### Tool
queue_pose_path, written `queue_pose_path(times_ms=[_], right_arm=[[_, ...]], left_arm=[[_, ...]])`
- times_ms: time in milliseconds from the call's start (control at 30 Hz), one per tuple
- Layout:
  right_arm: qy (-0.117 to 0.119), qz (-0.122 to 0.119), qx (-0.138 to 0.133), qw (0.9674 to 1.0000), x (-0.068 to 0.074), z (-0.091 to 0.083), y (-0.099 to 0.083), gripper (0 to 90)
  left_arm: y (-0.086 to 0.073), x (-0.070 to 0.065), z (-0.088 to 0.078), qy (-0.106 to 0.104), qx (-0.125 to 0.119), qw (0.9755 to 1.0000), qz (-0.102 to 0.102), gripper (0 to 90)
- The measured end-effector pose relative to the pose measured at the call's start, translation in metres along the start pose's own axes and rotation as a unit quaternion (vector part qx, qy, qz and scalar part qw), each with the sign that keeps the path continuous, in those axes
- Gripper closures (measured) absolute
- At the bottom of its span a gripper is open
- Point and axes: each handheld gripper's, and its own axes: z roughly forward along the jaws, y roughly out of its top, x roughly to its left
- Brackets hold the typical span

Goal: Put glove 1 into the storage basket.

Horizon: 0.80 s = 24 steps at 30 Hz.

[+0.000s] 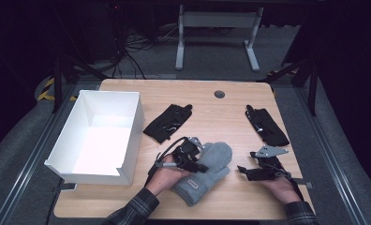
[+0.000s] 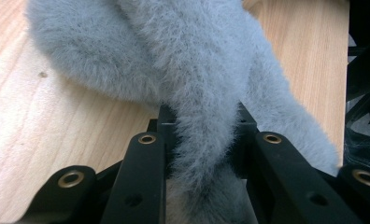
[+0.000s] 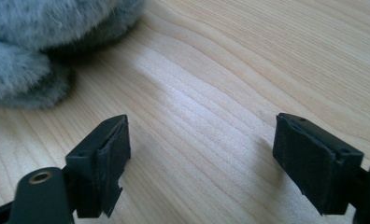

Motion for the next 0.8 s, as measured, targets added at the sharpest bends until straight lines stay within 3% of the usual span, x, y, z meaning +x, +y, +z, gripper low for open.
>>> queue_pose_path(times_ms=[233, 400, 800], right_arm=[[0.001, 0.000, 0.000, 1.0000, 0.000, 0.000, 0.000, 18.4], [0.001, 0.000, 0.000, 1.0000, 0.000, 0.000, 0.000, 18.2], [0.002, -0.001, 0.001, 1.0000, 0.000, 0.000, 0.000, 17.9]], left_arm=[[0.004, -0.003, -0.020, 0.026, -0.016, 0.9995, -0.008, 74.0], [0.009, -0.004, -0.035, 0.034, -0.036, 0.9987, -0.015, 74.0], [0.023, -0.006, -0.078, 0.057, -0.058, 0.9965, -0.019, 73.9]])
